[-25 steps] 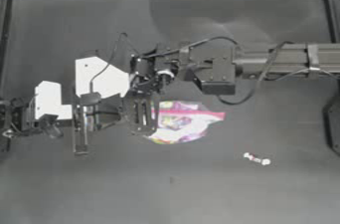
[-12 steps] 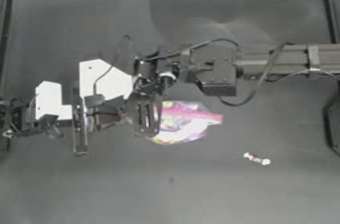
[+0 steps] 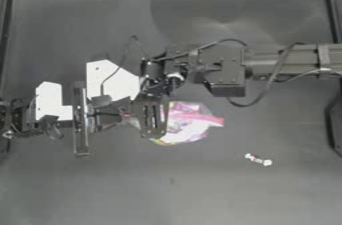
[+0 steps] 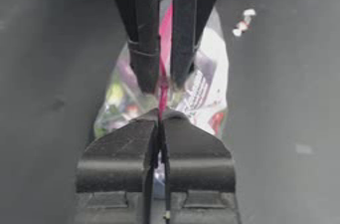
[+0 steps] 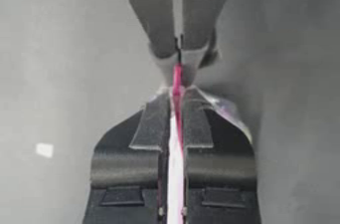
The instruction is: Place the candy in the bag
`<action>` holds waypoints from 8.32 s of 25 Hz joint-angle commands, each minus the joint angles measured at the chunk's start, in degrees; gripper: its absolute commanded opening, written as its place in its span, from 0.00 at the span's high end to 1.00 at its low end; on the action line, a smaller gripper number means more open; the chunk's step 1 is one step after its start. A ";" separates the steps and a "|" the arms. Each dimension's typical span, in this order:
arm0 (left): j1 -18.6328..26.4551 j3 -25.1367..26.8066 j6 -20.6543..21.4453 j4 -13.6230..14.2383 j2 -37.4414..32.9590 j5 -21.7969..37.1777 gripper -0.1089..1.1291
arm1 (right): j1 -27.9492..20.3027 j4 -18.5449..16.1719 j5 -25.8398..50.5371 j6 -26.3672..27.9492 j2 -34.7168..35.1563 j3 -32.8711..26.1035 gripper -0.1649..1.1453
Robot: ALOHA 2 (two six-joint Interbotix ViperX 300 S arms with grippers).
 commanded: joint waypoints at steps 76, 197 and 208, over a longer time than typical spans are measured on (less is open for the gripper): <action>0.00 -0.62 -0.09 -0.09 -1.41 -0.62 0.64 | 0.09 -1.85 -5.19 9.67 -22.68 26.46 0.67; -0.79 -7.56 -0.09 2.37 4.31 3.16 0.64 | 3.52 -4.83 -24.70 19.16 -35.24 45.97 0.68; -0.70 -7.56 0.88 2.37 5.10 3.25 0.64 | 3.52 -6.06 -27.07 19.34 -34.10 47.46 0.68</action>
